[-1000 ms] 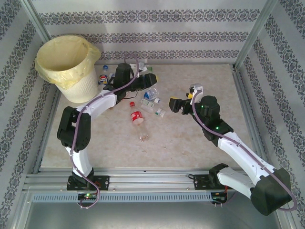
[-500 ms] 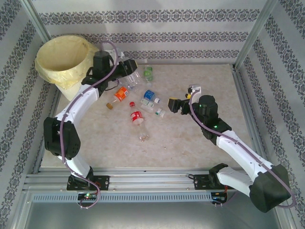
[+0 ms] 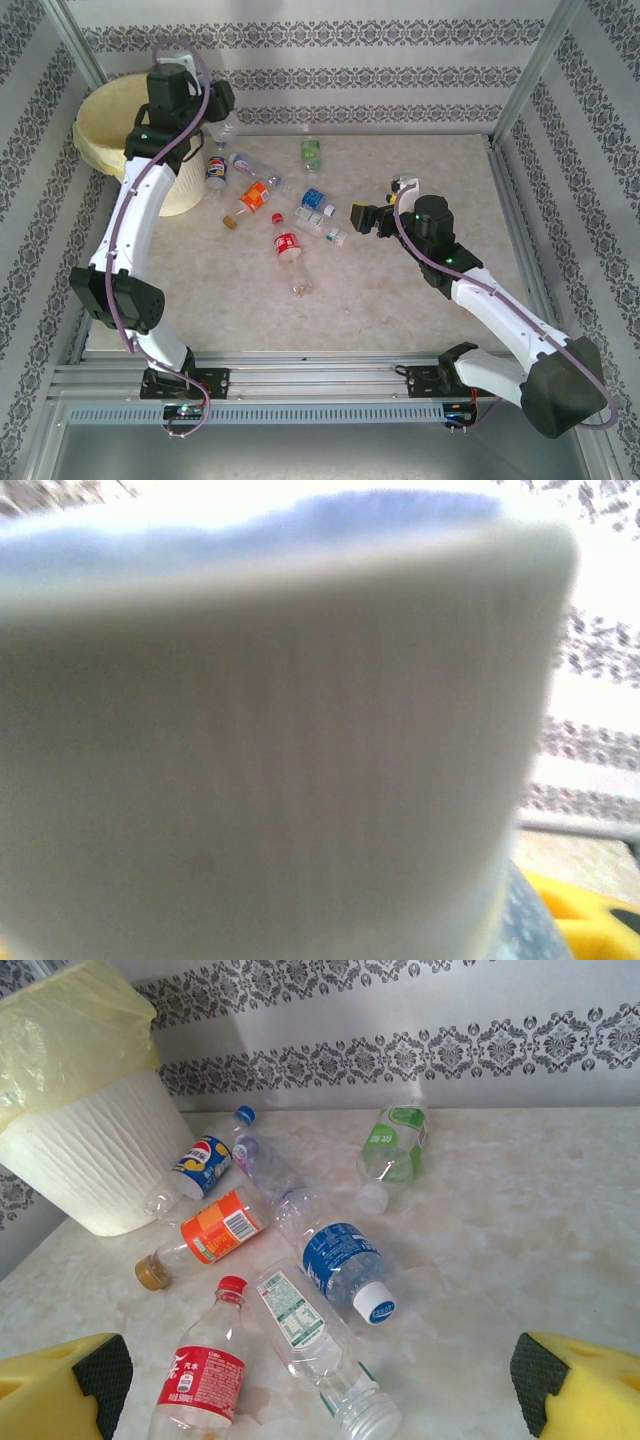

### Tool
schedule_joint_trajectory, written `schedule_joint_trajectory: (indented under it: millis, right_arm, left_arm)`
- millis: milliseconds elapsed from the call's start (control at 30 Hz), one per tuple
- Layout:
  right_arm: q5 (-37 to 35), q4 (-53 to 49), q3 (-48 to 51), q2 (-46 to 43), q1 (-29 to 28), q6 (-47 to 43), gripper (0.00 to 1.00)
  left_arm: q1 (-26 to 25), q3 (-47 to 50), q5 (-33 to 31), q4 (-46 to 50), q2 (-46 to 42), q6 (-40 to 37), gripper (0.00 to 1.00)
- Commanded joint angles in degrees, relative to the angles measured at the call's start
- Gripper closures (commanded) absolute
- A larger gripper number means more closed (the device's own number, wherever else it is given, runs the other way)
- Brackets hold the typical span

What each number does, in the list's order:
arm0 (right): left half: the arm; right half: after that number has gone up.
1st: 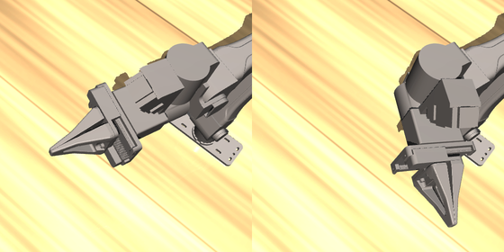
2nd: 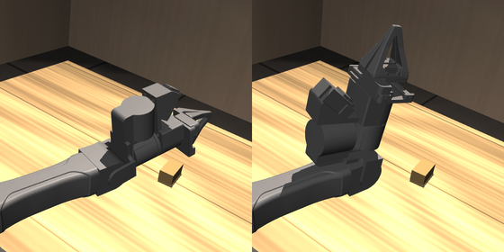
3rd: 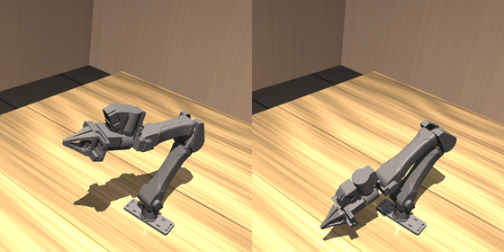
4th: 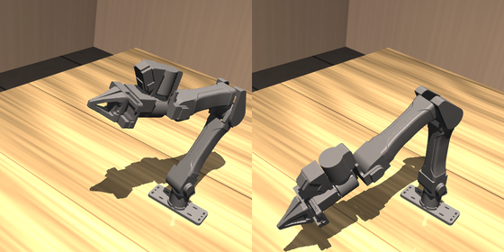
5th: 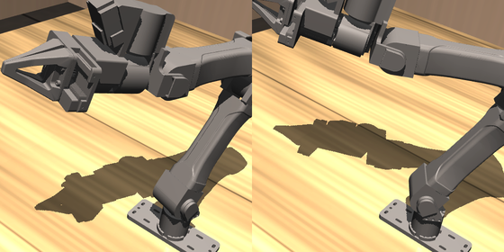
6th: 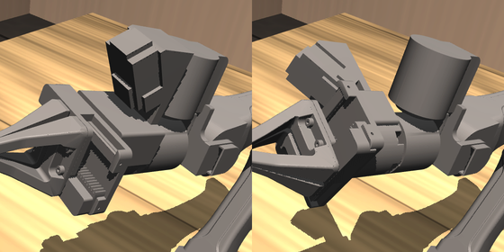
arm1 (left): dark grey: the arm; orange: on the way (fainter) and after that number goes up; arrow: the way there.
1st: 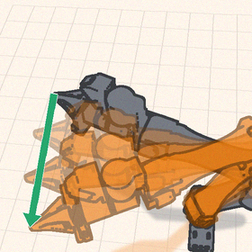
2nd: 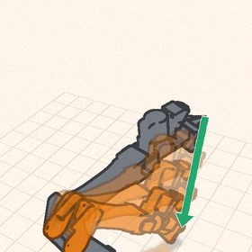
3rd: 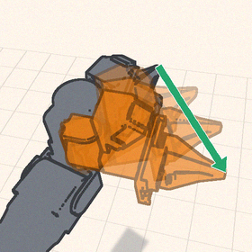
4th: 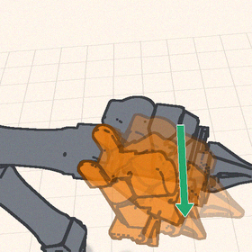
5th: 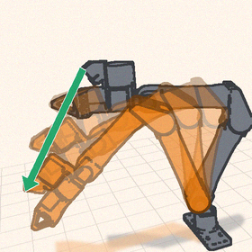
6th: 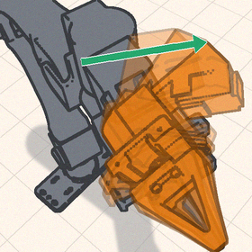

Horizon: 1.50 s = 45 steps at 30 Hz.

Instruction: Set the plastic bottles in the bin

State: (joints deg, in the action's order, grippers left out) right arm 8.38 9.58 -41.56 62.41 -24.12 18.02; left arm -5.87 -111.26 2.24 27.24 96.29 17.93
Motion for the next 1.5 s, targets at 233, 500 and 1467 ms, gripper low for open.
schedule_joint_trajectory:
  millis: [233,500,1467]
  right_arm:
    - [0.1,-0.3,-1.5,-1.0,0.3,0.4,0.02]
    - [-0.7,-1.0,-1.2,-2.2,0.3,-0.1,0.02]
    - [-0.9,-1.8,-2.5,-1.3,0.1,0.7,0.02]
  left_arm:
    - [3.2,-7.5,-15.6,-3.3,3.6,-11.7,0.43]
    - [7.5,-7.6,-19.2,-10.7,5.7,-13.9,0.44]
    - [16.9,-21.0,4.8,3.6,24.6,-6.9,0.43]
